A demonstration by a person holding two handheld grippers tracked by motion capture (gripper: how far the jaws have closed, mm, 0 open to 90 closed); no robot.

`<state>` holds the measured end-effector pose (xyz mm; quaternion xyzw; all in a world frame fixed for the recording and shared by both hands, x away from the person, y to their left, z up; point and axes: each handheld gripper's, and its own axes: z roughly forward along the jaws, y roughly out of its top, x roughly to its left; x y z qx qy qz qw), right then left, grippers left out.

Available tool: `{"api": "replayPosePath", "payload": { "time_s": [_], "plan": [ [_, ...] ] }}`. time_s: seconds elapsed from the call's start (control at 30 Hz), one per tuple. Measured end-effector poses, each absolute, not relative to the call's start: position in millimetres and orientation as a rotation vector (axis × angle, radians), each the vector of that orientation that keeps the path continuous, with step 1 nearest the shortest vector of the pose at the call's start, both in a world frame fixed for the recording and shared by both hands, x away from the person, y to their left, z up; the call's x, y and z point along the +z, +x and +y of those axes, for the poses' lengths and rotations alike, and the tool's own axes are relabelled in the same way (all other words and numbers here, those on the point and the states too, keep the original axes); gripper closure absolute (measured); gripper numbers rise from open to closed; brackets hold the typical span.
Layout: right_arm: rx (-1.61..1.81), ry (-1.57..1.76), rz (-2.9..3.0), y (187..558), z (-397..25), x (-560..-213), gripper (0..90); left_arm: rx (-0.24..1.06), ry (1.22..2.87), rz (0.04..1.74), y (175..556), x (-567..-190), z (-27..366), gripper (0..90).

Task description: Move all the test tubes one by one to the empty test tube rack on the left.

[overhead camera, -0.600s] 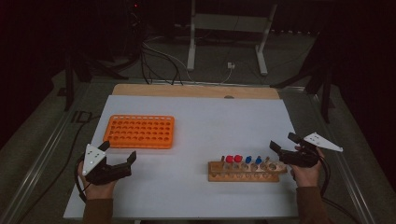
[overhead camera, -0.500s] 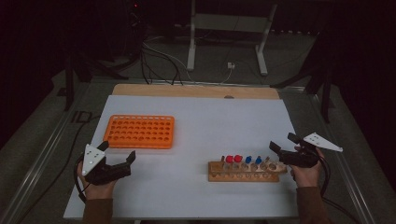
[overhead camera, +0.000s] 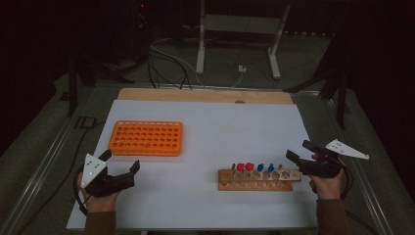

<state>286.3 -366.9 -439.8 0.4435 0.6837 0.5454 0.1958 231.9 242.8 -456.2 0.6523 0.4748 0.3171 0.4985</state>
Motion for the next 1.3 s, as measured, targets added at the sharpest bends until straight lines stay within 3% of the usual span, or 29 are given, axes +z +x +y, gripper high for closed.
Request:
{"api": "replayPosePath", "payload": {
  "time_s": [0.17,0.23,0.3,0.6,0.93,1.3],
  "plan": [
    [1.488,1.194,1.981,274.8,-365.6,-434.6,19.9,0.770,1.562,1.160,228.3,-456.2,248.2,0.4],
    [1.486,1.177,1.999,270.1,-366.1,-432.3,27.5,0.766,1.568,1.164,228.3,-456.9,249.1,0.4],
    [1.477,1.134,2.047,263.6,-363.5,-430.2,40.9,0.763,1.564,1.169,228.5,-457.1,249.4,0.4],
    [1.384,1.076,2.180,250.0,-355.8,-441.9,64.2,0.760,1.558,1.176,229.0,-458.2,250.1,0.4],
    [1.324,1.068,2.236,244.8,-350.5,-456.3,74.2,0.755,1.560,1.176,229.7,-459.2,248.8,0.4],
    [1.298,1.053,2.228,244.2,-346.2,-459.2,75.8,0.749,1.559,1.180,229.6,-459.6,248.9,0.4]
  ]
}}
